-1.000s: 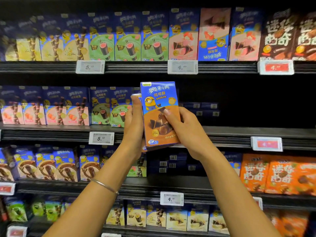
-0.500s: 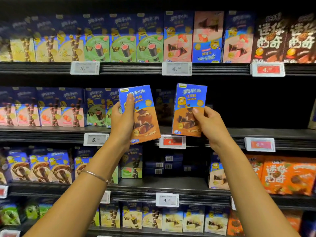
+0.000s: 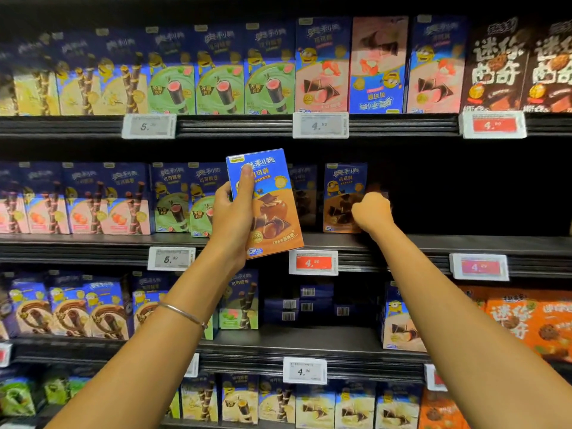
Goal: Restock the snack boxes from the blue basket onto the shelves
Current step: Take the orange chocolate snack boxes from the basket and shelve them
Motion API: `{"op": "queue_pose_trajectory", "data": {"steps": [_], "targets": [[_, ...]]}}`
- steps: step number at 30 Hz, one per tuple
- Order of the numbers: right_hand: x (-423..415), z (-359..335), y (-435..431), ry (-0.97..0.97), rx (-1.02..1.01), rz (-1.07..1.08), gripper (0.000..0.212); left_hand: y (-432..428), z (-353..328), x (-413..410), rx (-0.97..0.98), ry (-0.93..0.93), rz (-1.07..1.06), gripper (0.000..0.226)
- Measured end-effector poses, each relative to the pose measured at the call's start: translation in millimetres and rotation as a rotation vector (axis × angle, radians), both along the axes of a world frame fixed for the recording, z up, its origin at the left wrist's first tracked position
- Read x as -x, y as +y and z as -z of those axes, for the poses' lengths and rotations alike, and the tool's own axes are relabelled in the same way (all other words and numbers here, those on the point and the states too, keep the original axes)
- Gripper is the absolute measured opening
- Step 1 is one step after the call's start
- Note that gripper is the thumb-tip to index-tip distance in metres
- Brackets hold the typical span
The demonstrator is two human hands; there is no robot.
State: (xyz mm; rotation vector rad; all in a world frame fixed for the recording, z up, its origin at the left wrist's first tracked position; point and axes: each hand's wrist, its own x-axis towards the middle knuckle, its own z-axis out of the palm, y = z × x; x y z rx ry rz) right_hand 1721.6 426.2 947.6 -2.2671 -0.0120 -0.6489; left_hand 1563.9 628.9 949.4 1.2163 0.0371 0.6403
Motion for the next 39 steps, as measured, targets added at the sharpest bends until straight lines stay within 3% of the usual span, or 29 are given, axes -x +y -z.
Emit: {"op": "queue_pose_trajectory", "data": {"steps": [3, 8, 15, 24, 27, 29, 31, 34, 36, 39], "targets": [[-10, -6, 3, 0.084, 0.101, -0.004, 0.036, 0, 0, -6, -0.005, 0.005, 0.011, 0.059], [-28, -14, 12, 0.18, 0.06, 0.008, 0.069, -2, -2, -11, -0.021, 0.02, 0.03, 0.06], [-46, -9, 20, 0.115, -0.088, -0.032, 0.048, -3, -2, -14, -0.011, 0.032, 0.049, 0.064], [-45, -6, 15, 0.146, -0.024, -0.014, 0.049, -4, 0, -9, 0.021, 0.009, 0.046, 0.056], [-17, -4, 15, 0.125, -0.02, -0.011, 0.036, -1, 0, -5, 0.043, -0.006, 0.049, 0.059], [9, -3, 18, -0.004, -0.17, -0.078, 0.029, -2, 1, -5, 0.045, -0.014, 0.054, 0.059], [42, -4, 23, -0.099, -0.338, -0.238, 0.043, -7, 4, -5, 0.04, -0.018, 0.064, 0.052], [93, -7, 25, -0.086, -0.485, -0.555, 0.047, -23, 8, -3, 0.045, -0.026, 0.077, 0.052], [117, -7, 21, -0.039, -0.472, -0.722, 0.042, -36, 9, -4, 0.032, -0.041, 0.077, 0.057], [130, -9, 10, -0.095, -0.328, -0.745, 0.042, -54, 6, -5, 0.036, -0.088, 0.077, 0.06]]}}
